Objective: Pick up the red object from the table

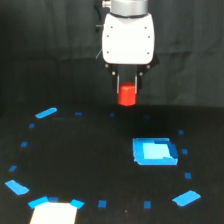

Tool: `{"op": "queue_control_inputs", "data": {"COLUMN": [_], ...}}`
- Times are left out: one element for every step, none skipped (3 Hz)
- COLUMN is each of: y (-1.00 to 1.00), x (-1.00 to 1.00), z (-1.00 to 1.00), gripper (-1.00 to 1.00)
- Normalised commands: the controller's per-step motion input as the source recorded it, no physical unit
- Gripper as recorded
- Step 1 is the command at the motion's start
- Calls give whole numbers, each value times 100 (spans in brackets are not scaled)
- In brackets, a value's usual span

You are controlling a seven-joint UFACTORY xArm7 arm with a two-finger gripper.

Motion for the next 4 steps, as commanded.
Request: {"op": "queue_control_inputs", "data": {"y": [-5,5,16,9], "x": [-32,-26,1,-20], "z": [-45,29,-3,7], "gripper": [-100,-100,-100,-100]}}
